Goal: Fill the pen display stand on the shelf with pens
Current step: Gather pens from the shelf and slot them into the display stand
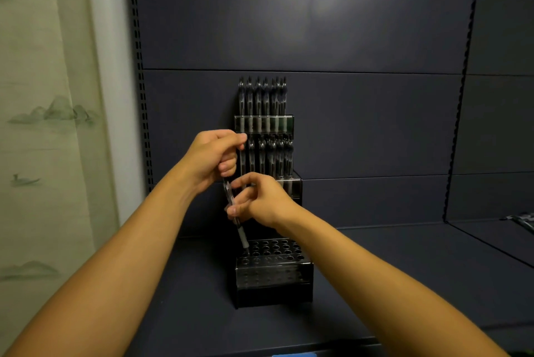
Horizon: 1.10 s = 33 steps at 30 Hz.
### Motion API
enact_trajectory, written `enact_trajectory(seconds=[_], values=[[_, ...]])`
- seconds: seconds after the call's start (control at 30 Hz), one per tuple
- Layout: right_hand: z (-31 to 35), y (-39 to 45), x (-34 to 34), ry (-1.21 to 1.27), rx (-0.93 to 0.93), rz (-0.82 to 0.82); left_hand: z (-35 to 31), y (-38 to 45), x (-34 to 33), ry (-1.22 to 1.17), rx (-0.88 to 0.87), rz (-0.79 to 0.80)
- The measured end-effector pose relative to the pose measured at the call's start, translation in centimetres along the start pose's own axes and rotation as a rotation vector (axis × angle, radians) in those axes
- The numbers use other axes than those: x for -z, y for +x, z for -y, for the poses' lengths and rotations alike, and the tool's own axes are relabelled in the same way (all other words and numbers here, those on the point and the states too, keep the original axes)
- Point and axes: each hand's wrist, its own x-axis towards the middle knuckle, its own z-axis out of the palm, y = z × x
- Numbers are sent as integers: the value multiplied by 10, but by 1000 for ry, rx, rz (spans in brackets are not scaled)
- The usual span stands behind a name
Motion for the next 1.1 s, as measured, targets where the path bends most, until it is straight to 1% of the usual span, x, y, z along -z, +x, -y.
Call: enact_trajectory(seconds=[0.07,0.13,0.23,0.37,0.43,0.53,0.67,0.8,0.9,1.0,1.1], values=[[2,-4,5,20,-9,42,-4,3,7,-64,-33,-66],[7,-5,13,68,-12,24,-4,3,15,-93,-55,-141],[21,-1,30,111,9,-72,5,0,25,-12,-46,-231],[44,9,61,165,72,-241,28,-4,34,142,55,-280],[53,14,74,163,107,-314,42,-7,37,232,130,-261],[60,22,90,89,136,-415,61,-11,40,375,215,-195],[61,30,99,63,142,-481,78,-15,42,423,272,-142],[56,33,99,59,130,-526,90,-16,46,501,294,-144],[54,32,99,57,103,-529,98,-14,51,660,303,-119],[52,32,98,15,85,-527,104,-14,53,867,307,-56],[53,32,98,13,103,-544,108,-15,53,1004,333,37]])
